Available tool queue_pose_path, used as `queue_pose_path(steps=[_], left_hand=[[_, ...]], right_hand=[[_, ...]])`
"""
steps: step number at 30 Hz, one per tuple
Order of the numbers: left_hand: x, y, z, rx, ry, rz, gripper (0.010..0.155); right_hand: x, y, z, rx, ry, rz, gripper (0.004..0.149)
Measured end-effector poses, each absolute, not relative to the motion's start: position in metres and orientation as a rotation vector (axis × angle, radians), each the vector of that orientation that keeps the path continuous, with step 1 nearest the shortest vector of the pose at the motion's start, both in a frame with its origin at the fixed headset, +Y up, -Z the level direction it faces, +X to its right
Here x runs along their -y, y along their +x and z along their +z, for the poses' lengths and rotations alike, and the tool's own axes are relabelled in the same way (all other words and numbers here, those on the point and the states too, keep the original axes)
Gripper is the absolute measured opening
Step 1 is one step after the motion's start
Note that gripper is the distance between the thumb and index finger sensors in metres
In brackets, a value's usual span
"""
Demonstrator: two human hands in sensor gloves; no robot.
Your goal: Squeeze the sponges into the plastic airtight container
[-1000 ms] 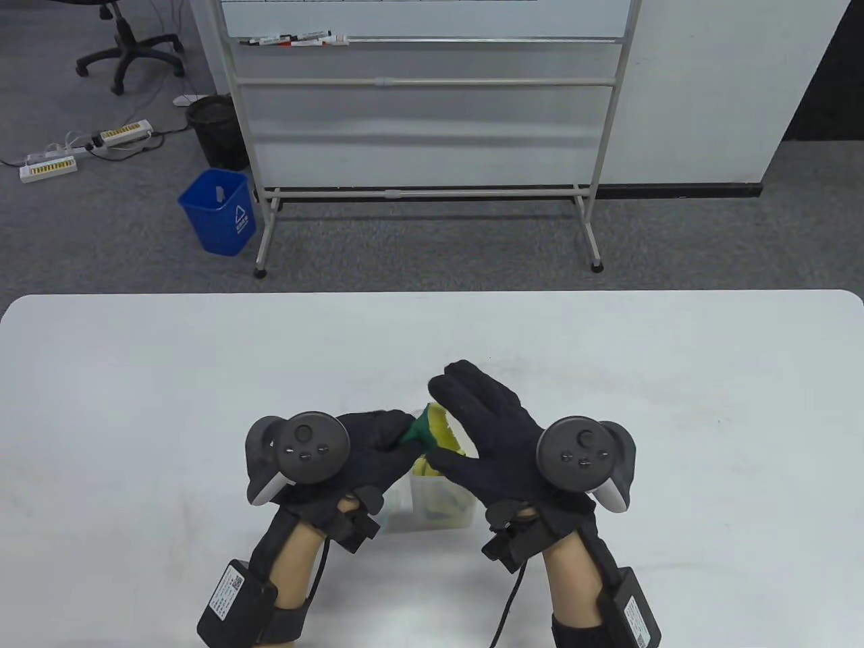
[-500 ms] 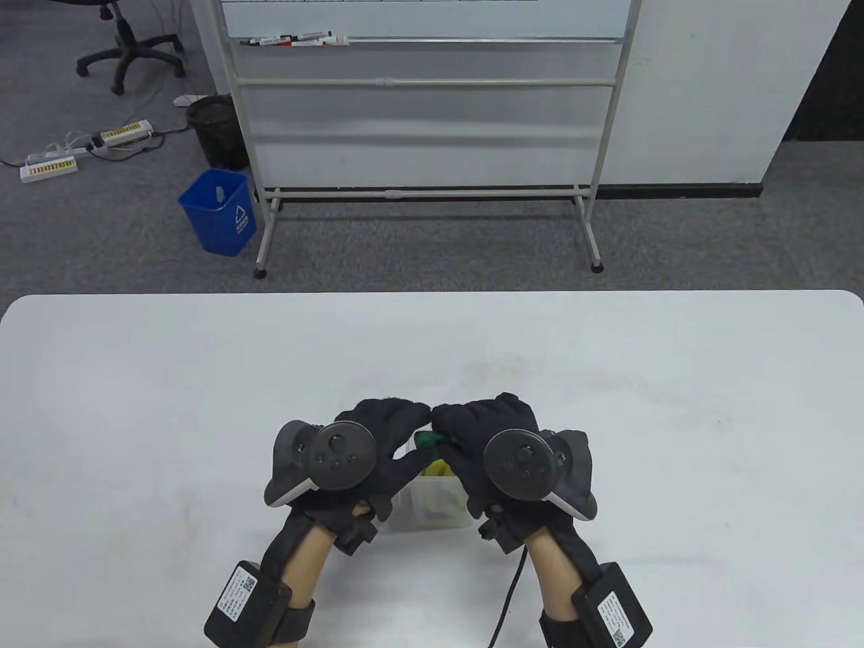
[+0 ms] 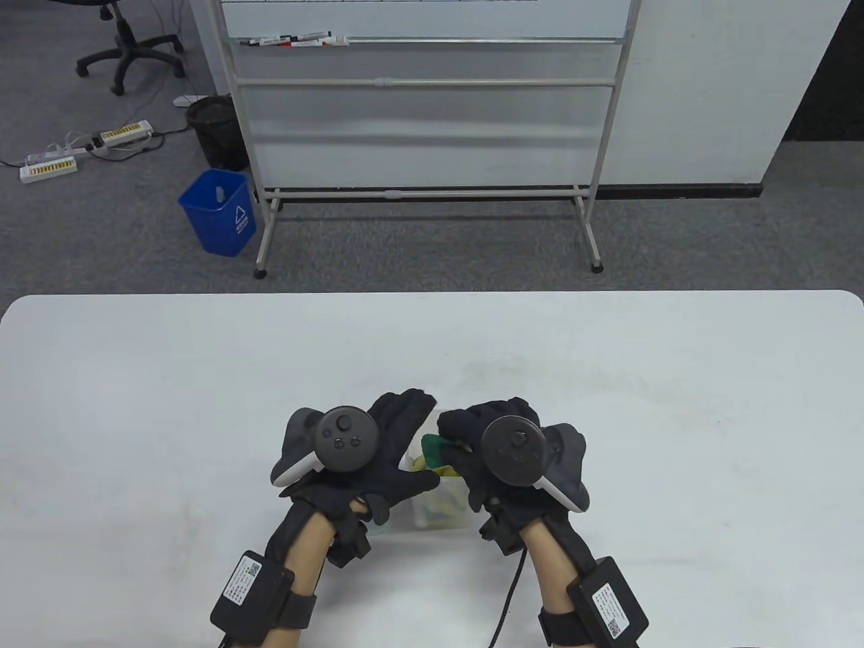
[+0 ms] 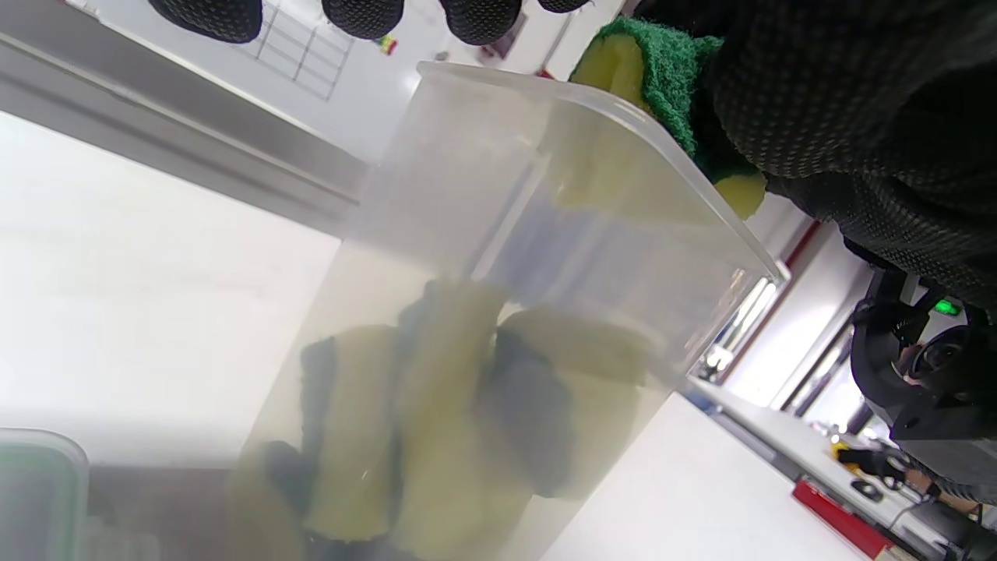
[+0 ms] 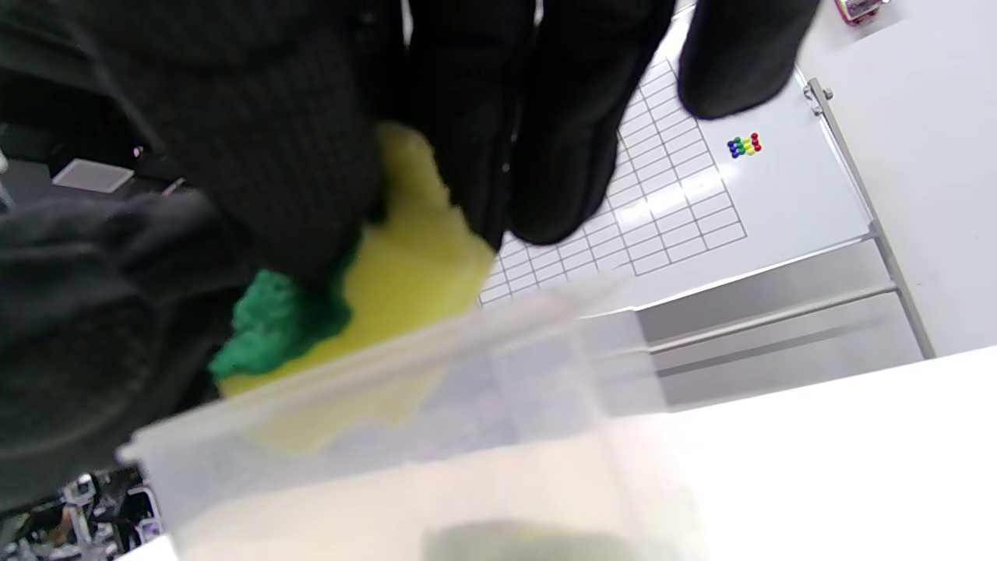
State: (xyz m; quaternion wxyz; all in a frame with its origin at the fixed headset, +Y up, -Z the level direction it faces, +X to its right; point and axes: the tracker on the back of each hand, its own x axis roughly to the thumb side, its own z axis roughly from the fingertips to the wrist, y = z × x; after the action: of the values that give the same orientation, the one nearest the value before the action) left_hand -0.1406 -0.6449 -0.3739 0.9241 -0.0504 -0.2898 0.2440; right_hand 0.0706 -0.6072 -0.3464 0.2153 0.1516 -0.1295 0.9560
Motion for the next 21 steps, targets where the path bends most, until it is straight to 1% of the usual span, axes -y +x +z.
queue_pose_path(steps=[3, 6, 9, 11, 15, 18, 21], left_hand=[[0.653, -0.14, -0.378, 0.609, -0.123, 0.513, 0.095], [0.66, -0.14, -0.381, 0.612, -0.156, 0.544, 0.096], [0.661, -0.141, -0.382, 0.613, -0.151, 0.561, 0.096], [0.662, -0.141, -0.383, 0.614, -0.152, 0.573, 0.096], [0.663, -0.141, -0.383, 0.614, -0.155, 0.578, 0.096], [0.663, -0.14, -0.383, 0.612, -0.16, 0.585, 0.096], [0.663, -0.14, -0.383, 0.608, -0.168, 0.585, 0.095]], right_hand=[[0.61, 0.068, -0.347, 0.373, 0.413, 2.679, 0.056], [0.614, 0.063, -0.348, 0.375, 0.436, 2.712, 0.051], [0.619, 0.058, -0.351, 0.326, 0.47, 2.751, 0.046], [0.622, 0.057, -0.352, 0.353, 0.475, 2.742, 0.043], [0.625, 0.059, -0.357, 0.326, 0.46, 2.713, 0.038], [0.628, 0.06, -0.361, 0.266, 0.456, 2.699, 0.036], [0.627, 0.06, -0.365, 0.156, 0.452, 2.728, 0.036]])
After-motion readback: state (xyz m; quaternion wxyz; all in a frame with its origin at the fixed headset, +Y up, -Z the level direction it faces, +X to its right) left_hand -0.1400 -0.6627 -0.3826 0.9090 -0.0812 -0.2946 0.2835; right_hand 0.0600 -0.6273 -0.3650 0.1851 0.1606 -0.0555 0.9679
